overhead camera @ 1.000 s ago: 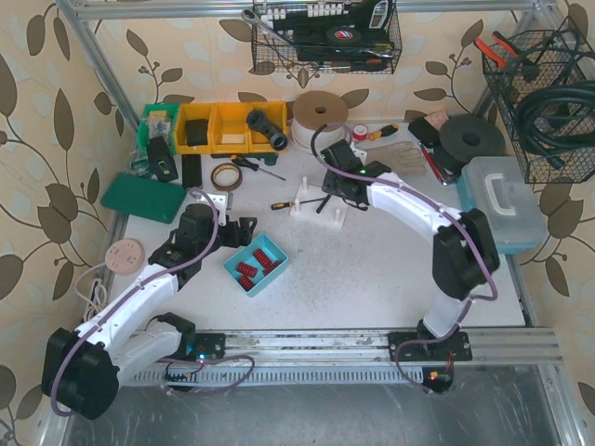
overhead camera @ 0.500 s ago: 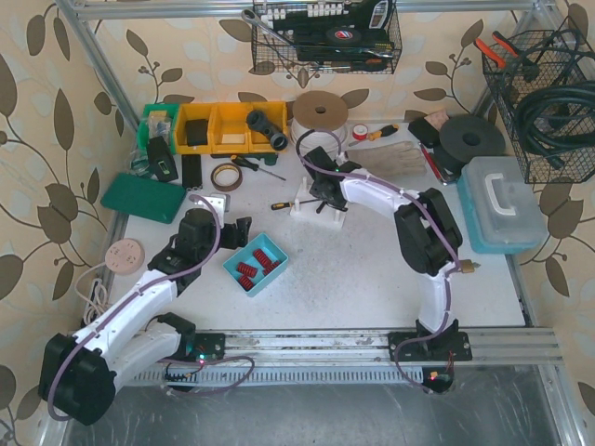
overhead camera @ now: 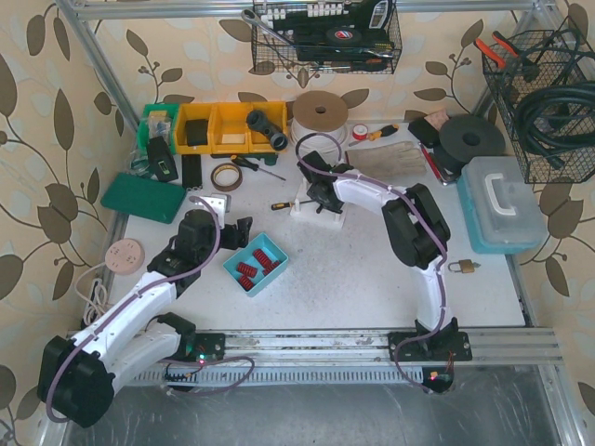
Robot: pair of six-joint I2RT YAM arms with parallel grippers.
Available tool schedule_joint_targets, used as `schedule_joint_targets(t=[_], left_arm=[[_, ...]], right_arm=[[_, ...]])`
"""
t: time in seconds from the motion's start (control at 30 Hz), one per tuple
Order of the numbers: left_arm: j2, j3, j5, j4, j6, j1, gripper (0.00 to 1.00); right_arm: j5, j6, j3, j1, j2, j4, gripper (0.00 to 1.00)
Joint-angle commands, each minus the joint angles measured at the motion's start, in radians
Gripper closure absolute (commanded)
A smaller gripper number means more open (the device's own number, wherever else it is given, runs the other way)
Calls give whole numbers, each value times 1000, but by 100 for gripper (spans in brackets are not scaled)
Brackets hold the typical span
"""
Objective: Install the large spring
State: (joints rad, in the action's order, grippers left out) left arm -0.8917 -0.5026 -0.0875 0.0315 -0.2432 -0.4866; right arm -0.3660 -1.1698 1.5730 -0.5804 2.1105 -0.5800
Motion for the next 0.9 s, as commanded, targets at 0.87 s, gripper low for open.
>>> schedule_joint_targets(t=[0.87], left_arm=[[-19, -8, -19, -28, 20, -17, 11]], right_arm=[[-27, 30, -64, -6, -150, 135, 100]])
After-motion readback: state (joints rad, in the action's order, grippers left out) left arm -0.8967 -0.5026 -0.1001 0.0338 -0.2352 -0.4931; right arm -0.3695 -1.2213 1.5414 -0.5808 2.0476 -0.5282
